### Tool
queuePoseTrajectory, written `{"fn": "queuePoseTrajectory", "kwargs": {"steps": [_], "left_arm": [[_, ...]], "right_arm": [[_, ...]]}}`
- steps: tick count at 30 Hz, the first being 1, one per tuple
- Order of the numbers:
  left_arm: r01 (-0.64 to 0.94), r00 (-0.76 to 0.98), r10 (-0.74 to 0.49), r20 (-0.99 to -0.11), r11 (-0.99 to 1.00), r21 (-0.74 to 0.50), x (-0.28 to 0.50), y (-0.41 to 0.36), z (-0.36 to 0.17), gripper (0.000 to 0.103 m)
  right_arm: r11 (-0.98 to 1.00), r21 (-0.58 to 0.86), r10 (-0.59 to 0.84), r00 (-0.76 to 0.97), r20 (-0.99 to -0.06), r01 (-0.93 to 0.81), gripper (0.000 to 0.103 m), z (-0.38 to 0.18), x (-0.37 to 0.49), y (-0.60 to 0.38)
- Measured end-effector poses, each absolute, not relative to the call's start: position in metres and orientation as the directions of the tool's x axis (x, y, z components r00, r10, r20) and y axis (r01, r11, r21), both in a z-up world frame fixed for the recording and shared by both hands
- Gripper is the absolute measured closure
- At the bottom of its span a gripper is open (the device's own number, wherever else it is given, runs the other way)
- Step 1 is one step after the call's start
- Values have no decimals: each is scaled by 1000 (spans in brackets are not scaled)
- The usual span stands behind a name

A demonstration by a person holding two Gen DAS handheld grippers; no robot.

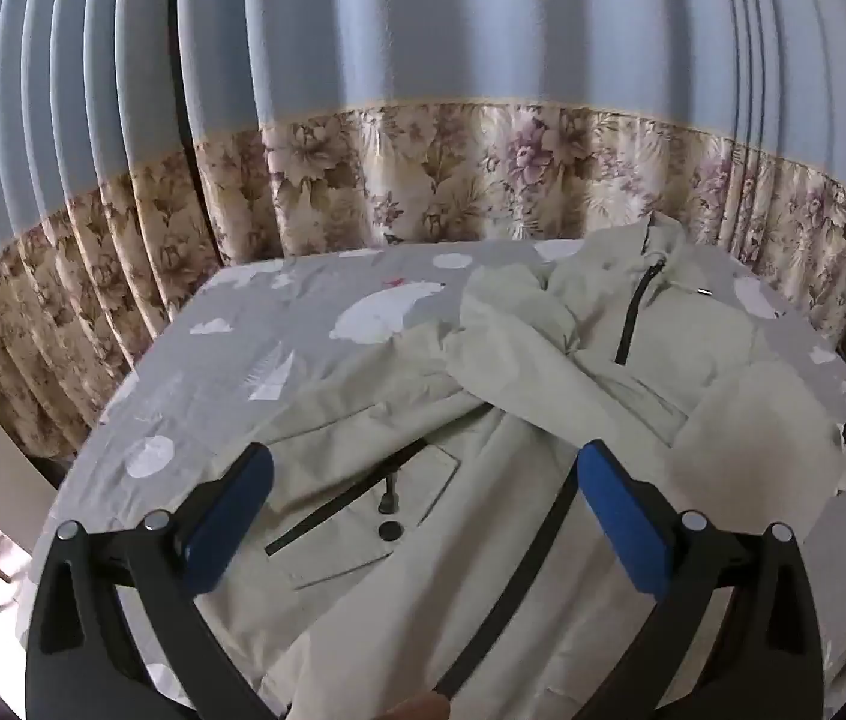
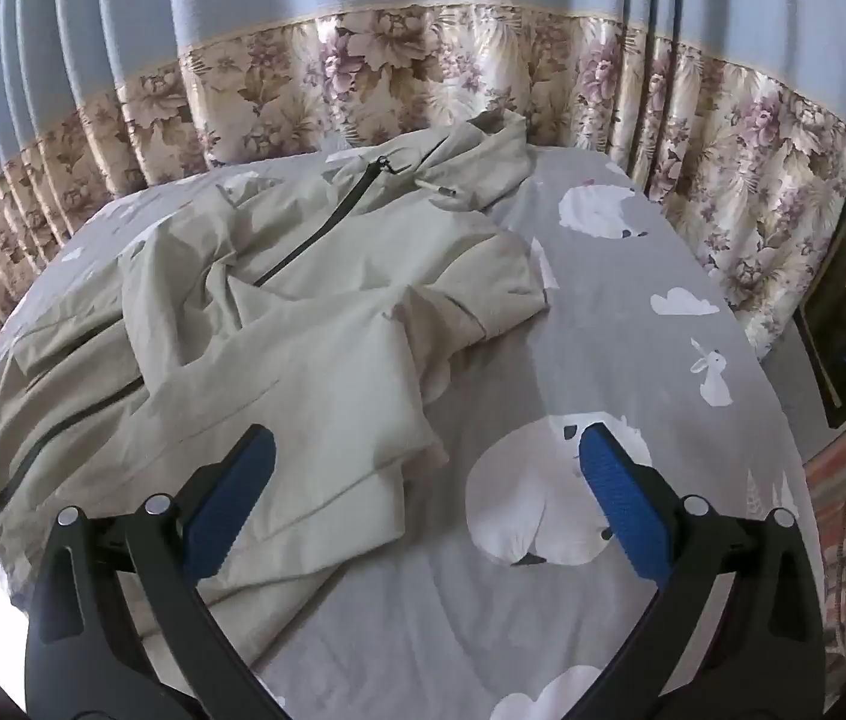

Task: Fold large clothes
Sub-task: 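Move both grippers over the beige jacket toward its hem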

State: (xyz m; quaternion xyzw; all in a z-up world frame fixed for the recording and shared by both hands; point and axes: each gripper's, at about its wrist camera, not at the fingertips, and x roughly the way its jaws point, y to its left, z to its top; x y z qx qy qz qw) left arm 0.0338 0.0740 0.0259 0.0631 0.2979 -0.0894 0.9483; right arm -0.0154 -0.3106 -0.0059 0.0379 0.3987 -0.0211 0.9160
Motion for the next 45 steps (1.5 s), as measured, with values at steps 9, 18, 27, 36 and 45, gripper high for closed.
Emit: {"fn": "queuePoseTrajectory", "kwargs": {"steps": [9, 18, 27, 36, 45], "left_arm": [[232, 768, -151, -623, 971, 51, 78, 60, 24, 1], [241, 733, -152, -663, 969, 44, 121, 42, 20, 1], [210, 720, -132, -682, 977, 33, 129, 39, 15, 1], [222, 708, -125, -695, 974, 52, 133, 23, 12, 1], [214, 709, -104, -698, 974, 72, 133, 10, 10, 1]], "right_arm": [[991, 43, -52, 654, -754, 128, 3, -8, -2, -292], [987, -26, -124, 645, -754, 158, 3, -14, 20, -283], [989, -52, -122, 574, -810, 137, 3, -29, 42, -286], [987, -38, -120, 569, -813, 153, 3, -31, 46, -296], [985, -50, -137, 582, -801, 163, 3, -34, 47, -306]]}}
